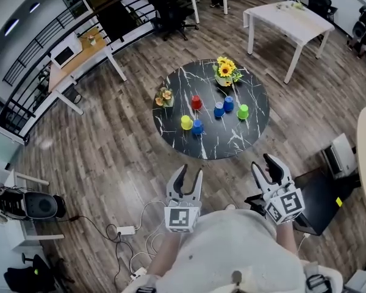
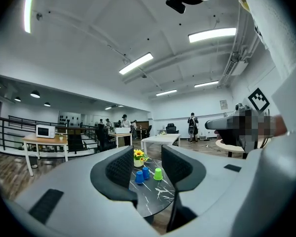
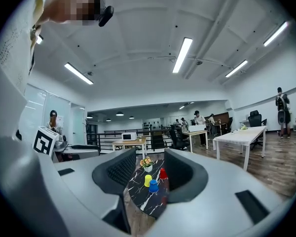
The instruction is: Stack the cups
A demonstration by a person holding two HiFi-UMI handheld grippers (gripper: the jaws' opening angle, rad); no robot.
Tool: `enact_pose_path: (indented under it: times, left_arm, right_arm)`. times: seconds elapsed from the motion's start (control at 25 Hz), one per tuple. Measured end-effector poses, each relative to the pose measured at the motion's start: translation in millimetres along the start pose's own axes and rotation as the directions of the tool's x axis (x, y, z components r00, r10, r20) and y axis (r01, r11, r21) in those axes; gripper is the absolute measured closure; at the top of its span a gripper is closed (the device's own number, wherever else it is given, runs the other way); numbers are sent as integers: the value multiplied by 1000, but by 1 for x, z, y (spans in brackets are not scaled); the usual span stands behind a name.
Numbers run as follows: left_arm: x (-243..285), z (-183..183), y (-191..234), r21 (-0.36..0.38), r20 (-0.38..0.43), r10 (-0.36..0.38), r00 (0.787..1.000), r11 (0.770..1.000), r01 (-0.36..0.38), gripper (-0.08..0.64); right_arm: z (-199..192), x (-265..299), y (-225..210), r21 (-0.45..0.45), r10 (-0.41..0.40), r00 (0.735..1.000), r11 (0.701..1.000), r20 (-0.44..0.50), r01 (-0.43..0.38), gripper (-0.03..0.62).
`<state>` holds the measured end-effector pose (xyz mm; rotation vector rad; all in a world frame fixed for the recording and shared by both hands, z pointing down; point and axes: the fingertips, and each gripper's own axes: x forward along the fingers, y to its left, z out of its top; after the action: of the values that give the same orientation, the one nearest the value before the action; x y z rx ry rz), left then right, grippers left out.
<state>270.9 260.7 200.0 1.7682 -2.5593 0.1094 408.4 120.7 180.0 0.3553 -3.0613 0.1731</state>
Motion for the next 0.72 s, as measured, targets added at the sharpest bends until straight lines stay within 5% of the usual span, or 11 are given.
enact_pose_path:
  times: [0.36, 0.72]
  left_arm:
    - [23, -17, -29, -15, -24, 6, 1000, 1000, -7, 387]
    - [76, -23, 7, -30, -12, -20, 1000, 999, 19, 387]
  right_arm:
    - [-19, -11, -37, -1, 17, 999, 1000, -46, -17, 391]
    - [-22, 45, -56, -2, 13, 999, 1000, -47, -14, 396]
